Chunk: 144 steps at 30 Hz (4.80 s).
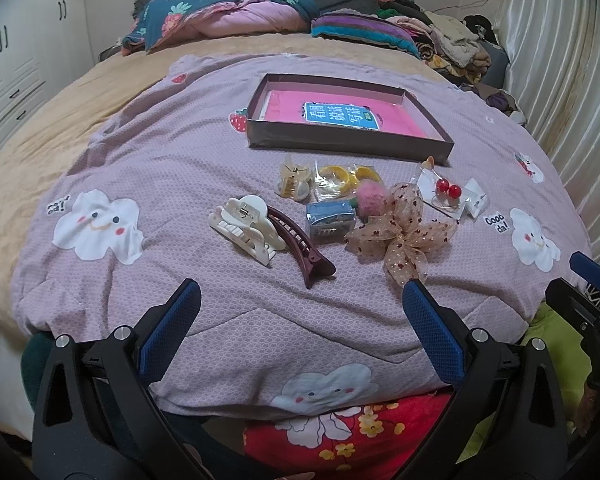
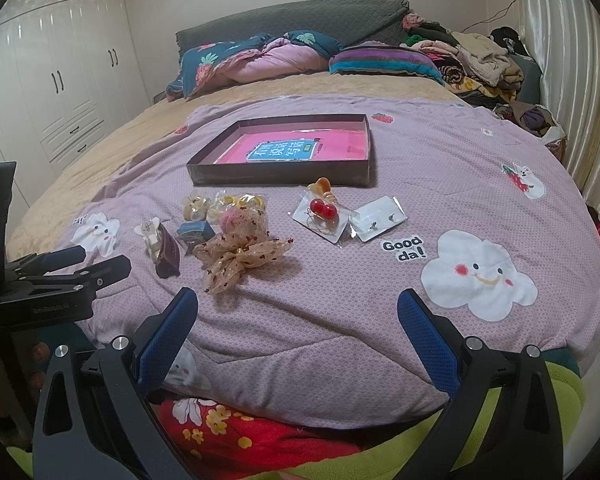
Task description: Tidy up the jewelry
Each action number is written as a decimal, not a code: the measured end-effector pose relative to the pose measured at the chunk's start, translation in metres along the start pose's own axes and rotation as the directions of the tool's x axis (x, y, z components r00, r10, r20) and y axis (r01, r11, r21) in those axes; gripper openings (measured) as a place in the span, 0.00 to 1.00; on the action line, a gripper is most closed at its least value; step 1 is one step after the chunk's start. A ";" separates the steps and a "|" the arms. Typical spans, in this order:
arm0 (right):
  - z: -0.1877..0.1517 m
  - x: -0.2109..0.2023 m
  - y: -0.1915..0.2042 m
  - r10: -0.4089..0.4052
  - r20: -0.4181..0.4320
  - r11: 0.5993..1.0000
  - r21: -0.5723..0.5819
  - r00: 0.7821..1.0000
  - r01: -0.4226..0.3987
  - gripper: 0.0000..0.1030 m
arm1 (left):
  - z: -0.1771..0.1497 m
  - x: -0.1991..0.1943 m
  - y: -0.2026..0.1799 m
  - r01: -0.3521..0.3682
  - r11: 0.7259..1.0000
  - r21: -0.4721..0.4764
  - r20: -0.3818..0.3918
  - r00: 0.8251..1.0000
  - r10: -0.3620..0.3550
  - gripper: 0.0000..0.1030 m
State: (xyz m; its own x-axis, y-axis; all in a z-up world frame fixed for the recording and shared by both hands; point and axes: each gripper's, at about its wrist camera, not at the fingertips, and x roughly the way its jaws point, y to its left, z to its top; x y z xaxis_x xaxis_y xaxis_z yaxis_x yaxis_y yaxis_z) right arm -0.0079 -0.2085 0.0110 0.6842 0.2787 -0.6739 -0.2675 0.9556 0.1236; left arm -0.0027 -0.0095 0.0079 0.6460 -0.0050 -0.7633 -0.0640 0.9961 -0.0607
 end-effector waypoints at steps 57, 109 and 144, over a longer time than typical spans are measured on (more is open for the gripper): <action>0.041 0.124 0.034 0.140 -0.224 0.981 -0.104 0.965 -0.166 0.96 | 0.030 0.113 0.078 0.044 0.999 0.017 -0.149 0.988 -0.041 0.91; 0.079 0.082 -0.020 0.219 -0.081 0.974 -0.050 0.972 -0.223 0.13 | 0.110 0.111 0.067 0.154 0.986 0.067 -0.065 0.987 -0.150 0.00; 0.134 0.103 -0.018 0.186 -0.048 0.980 -0.059 0.981 -0.188 0.13 | 0.132 0.198 0.061 0.270 0.940 0.209 -0.233 0.947 -0.221 0.47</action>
State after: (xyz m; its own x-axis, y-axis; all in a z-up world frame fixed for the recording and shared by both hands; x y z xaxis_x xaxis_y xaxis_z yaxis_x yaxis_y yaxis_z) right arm 0.1578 -0.1838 0.0369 0.5895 0.4465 -0.6731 -0.4312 0.8786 0.2052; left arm 0.2220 0.0616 -0.0617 0.4484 -0.2450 -0.8596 0.2737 0.9531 -0.1289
